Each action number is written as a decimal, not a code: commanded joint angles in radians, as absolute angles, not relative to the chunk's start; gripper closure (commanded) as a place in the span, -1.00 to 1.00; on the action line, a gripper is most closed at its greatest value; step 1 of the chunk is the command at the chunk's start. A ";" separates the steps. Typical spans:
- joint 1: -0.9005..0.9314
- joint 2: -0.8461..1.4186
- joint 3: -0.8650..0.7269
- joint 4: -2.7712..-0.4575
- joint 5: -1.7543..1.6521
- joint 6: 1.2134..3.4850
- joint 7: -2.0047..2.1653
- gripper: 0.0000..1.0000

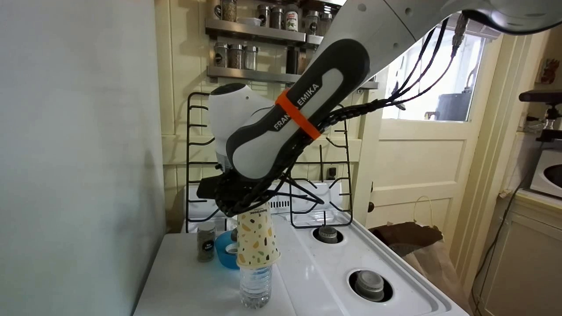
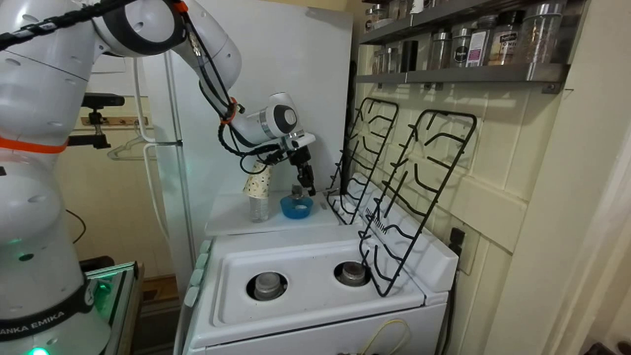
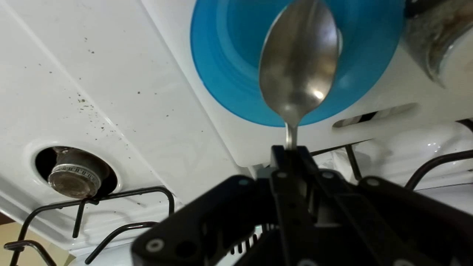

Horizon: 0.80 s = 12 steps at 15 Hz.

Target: Put the silver spoon in the blue bowl.

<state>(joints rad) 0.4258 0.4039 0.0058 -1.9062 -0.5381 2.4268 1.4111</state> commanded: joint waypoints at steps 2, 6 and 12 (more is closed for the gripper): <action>0.424 0.400 0.018 -1.899 -0.524 2.417 1.439 0.95; 0.407 0.383 0.044 -1.902 -0.467 2.393 1.391 0.95; 0.415 0.388 0.033 -1.892 -0.444 2.378 1.447 0.95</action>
